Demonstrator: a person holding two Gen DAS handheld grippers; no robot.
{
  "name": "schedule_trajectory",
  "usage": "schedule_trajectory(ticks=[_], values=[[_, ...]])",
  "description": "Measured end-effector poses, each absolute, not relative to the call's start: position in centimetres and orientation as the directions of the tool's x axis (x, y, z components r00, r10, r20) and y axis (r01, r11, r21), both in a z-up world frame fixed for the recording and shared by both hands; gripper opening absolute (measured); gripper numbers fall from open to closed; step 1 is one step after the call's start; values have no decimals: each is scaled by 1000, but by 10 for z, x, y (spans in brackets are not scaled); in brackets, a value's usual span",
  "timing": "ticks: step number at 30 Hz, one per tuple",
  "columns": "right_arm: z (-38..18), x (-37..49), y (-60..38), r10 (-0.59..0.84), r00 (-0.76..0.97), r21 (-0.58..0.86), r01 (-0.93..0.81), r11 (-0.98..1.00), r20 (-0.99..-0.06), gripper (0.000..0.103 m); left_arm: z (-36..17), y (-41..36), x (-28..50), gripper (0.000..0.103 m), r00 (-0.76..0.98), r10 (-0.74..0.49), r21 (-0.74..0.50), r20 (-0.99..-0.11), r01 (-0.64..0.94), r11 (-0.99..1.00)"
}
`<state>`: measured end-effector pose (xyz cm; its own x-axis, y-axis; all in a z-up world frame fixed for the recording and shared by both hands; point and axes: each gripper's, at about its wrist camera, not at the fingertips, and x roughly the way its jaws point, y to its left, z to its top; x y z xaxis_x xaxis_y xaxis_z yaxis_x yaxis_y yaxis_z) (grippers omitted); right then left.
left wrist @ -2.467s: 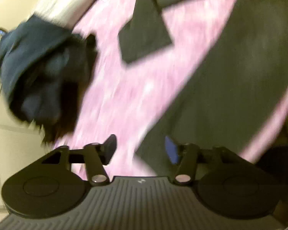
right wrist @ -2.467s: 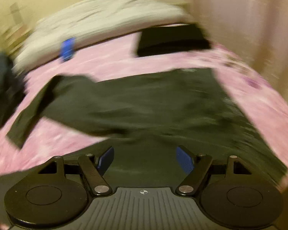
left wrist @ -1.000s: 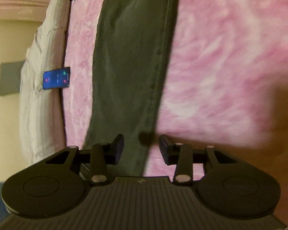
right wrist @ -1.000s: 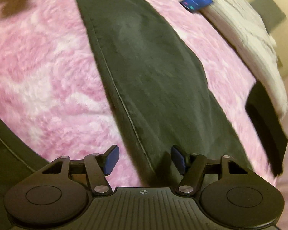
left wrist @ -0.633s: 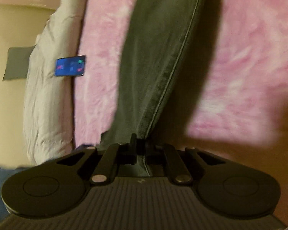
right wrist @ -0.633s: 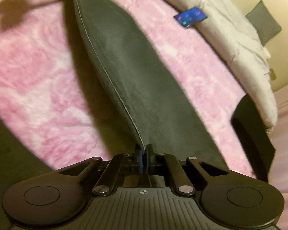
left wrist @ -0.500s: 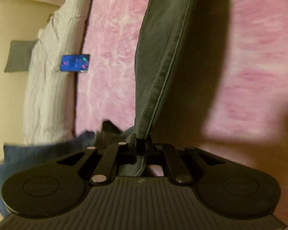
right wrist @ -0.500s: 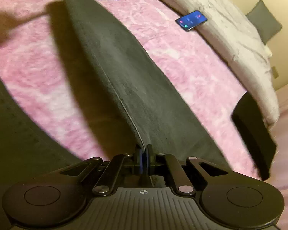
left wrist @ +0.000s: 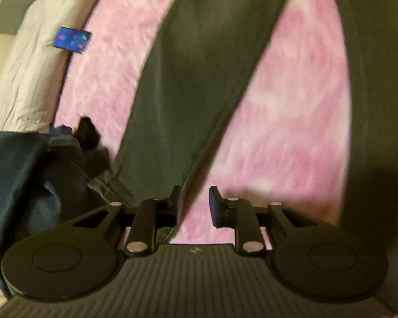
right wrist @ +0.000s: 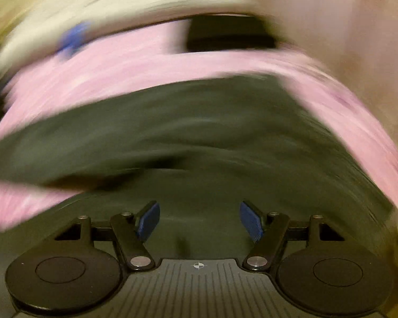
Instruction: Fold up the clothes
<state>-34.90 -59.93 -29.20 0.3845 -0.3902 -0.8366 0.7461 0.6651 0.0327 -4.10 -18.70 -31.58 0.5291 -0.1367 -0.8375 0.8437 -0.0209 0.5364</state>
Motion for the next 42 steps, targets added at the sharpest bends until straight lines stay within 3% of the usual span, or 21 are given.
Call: schedule_trajectory(ticks=[4,9,12,15,21,22,23,24,25,26,31,35,37,39,41,42], values=[[-286,-447,-669,-469,295,109,917,383,-832,69,-293,-250,-86,23,471,-231,473,-851,880,52],[-294,-459,-731,-428,419,75,779,622,-801,69,-286,-362,-158,29,345,-365,339,-865,937,82],[-303,-440,-761,-244,544,154,585,796,-803,69,-288,-444,-198,32,224,-442,216,-868,974,70],[-321,-416,-790,-41,542,228,419,879,-840,69,-297,-529,-232,36,135,-501,160,-855,987,-7],[-351,-401,-833,156,479,349,344,872,-864,66,-334,-664,-258,39,7,-486,81,-874,988,-133],[-353,-403,-838,172,482,370,355,858,-859,62,-342,-675,-256,39,-20,-464,52,-886,989,-142],[-355,-404,-841,184,479,386,365,847,-858,39,-350,-685,-254,40,-44,-443,25,-895,988,-150],[-356,-405,-844,195,473,397,377,837,-859,24,-355,-689,-253,41,-58,-429,8,-902,989,-150],[-356,-406,-848,205,468,409,388,826,-859,21,-359,-692,-252,40,-69,-416,-6,-907,989,-149],[-355,-408,-851,220,474,428,393,814,-853,3,-363,-694,-251,35,-79,-404,-21,-911,989,-147],[-322,-401,-865,175,545,424,373,825,-820,2,-341,-693,-245,11,-76,-449,-34,-890,994,-101],[-330,-378,-866,181,496,377,330,865,-849,2,-347,-703,-227,9,-50,-437,-41,-898,999,-31],[-340,-372,-868,192,447,360,330,873,-874,5,-353,-707,-219,15,-49,-422,-51,-905,999,-8],[-336,-372,-871,179,478,361,322,875,-860,31,-349,-703,-218,20,-37,-432,-37,-901,999,-8],[-334,-368,-871,164,507,354,304,885,-846,43,-340,-695,-217,20,-19,-456,-27,-890,1000,10],[-337,-364,-871,174,512,359,290,887,-841,43,-337,-689,-215,21,-16,-468,-36,-884,999,32]])
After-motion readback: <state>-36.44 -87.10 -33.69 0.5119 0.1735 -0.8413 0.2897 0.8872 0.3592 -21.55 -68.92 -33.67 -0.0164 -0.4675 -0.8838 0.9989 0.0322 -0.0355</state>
